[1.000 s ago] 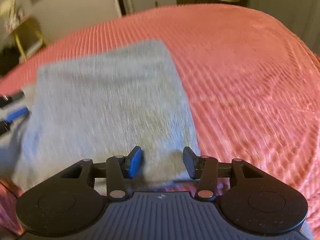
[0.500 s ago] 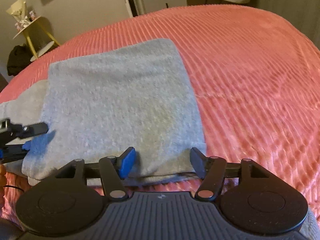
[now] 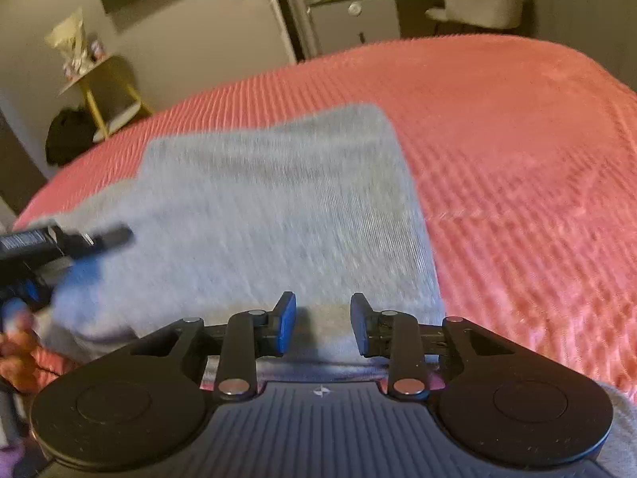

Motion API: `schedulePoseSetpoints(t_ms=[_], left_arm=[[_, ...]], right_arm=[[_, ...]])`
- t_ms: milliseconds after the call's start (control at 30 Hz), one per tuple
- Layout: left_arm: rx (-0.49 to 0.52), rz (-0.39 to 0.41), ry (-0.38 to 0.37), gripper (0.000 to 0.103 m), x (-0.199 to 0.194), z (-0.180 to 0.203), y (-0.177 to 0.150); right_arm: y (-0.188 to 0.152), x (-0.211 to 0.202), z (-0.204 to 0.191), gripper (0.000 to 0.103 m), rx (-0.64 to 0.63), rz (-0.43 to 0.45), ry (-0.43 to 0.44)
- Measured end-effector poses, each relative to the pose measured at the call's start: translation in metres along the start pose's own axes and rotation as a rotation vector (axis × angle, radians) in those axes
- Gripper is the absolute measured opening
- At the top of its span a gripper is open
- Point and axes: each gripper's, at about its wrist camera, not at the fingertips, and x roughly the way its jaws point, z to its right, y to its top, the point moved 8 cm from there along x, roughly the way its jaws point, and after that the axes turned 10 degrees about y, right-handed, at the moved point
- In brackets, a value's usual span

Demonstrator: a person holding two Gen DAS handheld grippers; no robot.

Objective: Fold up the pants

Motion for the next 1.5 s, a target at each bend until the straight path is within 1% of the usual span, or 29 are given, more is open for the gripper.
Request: schedulePoseSetpoints(t_ms=[67,133,167,233,333,367,433,467,500,533,600,667,700,733,767,833,867,933,967,1000,1033,1067,1133,1233,1267,1333,1400,1433,1500], left_arm=[[0.082,0.001,0.098,0.016,0.003,-0.004,-0.004],[0.082,-0.063,0.16,0.017,0.018,-0.01,-0.01],[0.087,-0.076,0.168,0.017,0.022,-0.011,-0.012],[0.094,-0.061,0.157,0.02,0.019,-0.008,-0.01],[0.043,-0.056,0.132,0.026,0.02,-0.011,-0.007],[0.03,-0.064,0.129,0.027,0.017,-0.017,-0.008],[-0.003,-0.072,0.12,0.027,0.015,-0.023,-0.009],[-0.012,-0.071,0.122,0.028,0.014,-0.023,-0.009],[-0.015,-0.059,0.135,0.03,0.011,-0.024,-0.007],[-0.009,-0.031,0.155,0.035,0.007,-0.023,-0.004],[0.006,0.01,0.207,0.041,-0.001,-0.025,-0.001],[0.025,0.054,0.291,0.042,-0.01,-0.027,0.007],[0.04,0.092,0.326,0.044,-0.016,-0.028,0.012],[0.056,0.137,0.365,0.052,-0.02,-0.03,0.017],[0.062,0.177,0.413,0.055,-0.024,-0.035,0.022],[0.037,0.218,0.472,0.056,-0.029,-0.048,0.029],[0.001,0.218,0.484,0.056,-0.029,-0.056,0.032],[-0.079,0.215,0.479,0.056,-0.032,-0.071,0.037],[-0.107,0.223,0.478,0.056,-0.037,-0.078,0.04],[-0.13,0.243,0.486,0.057,-0.043,-0.084,0.043],[-0.152,0.277,0.497,0.057,-0.049,-0.09,0.048],[-0.166,0.305,0.505,0.058,-0.054,-0.094,0.052],[-0.196,0.345,0.52,0.059,-0.067,-0.104,0.056],[-0.251,0.353,0.53,0.06,-0.074,-0.12,0.058],[-0.265,0.354,0.538,0.061,-0.077,-0.125,0.058],[-0.273,0.359,0.553,0.061,-0.082,-0.132,0.058],[-0.255,0.371,0.566,0.062,-0.086,-0.133,0.062],[-0.229,0.386,0.564,0.062,-0.089,-0.129,0.064],[-0.194,0.413,0.576,0.063,-0.098,-0.126,0.068]], right_arm=[[-0.007,0.012,0.0,0.03,-0.024,-0.076,-0.027],[-0.009,0.017,-0.002,0.03,-0.038,-0.098,-0.038],[-0.009,0.017,-0.003,0.03,-0.041,-0.101,-0.041],[-0.005,0.014,-0.003,0.03,-0.026,-0.082,-0.033],[0.0,0.007,-0.004,0.033,-0.005,-0.026,0.019],[0.0,0.009,-0.003,0.04,-0.011,-0.032,0.011],[-0.006,0.021,0.002,0.041,-0.035,-0.081,-0.029],[-0.006,0.024,0.001,0.041,-0.041,-0.081,-0.031],[-0.005,0.024,0.0,0.041,-0.048,-0.074,-0.035],[-0.003,0.023,-0.001,0.041,-0.054,-0.064,-0.034],[0.005,0.02,-0.005,0.041,-0.071,-0.022,-0.02],[0.018,0.022,-0.009,0.041,-0.089,0.013,-0.017],[0.023,0.025,-0.01,0.041,-0.093,0.02,-0.016],[0.03,0.03,-0.011,0.041,-0.099,0.025,-0.019],[0.037,0.037,-0.012,0.041,-0.107,0.026,-0.027],[0.055,0.059,-0.014,0.041,-0.133,0.029,-0.043],[0.062,0.073,-0.016,0.041,-0.14,0.025,-0.055],[0.08,0.098,-0.018,0.047,-0.155,0.026,-0.075],[0.088,0.108,-0.021,0.055,-0.163,0.042,-0.082],[0.094,0.116,-0.024,0.06,-0.161,0.061,-0.091],[0.103,0.123,-0.029,0.062,-0.149,0.092,-0.102],[0.109,0.126,-0.034,0.062,-0.149,0.113,-0.088],[0.113,0.136,-0.049,0.062,-0.135,0.119,-0.059],[0.098,0.139,-0.079,0.062,-0.187,0.121,0.003],[0.086,0.136,-0.091,0.062,-0.232,0.127,0.027],[0.055,0.127,-0.112,0.066,-0.377,0.112,0.044],[0.029,0.117,-0.117,0.066,-0.447,0.101,0.089],[0.02,0.105,-0.114,0.066,-0.447,0.108,0.122],[0.013,0.088,-0.094,0.067,-0.337,0.089,0.178]])
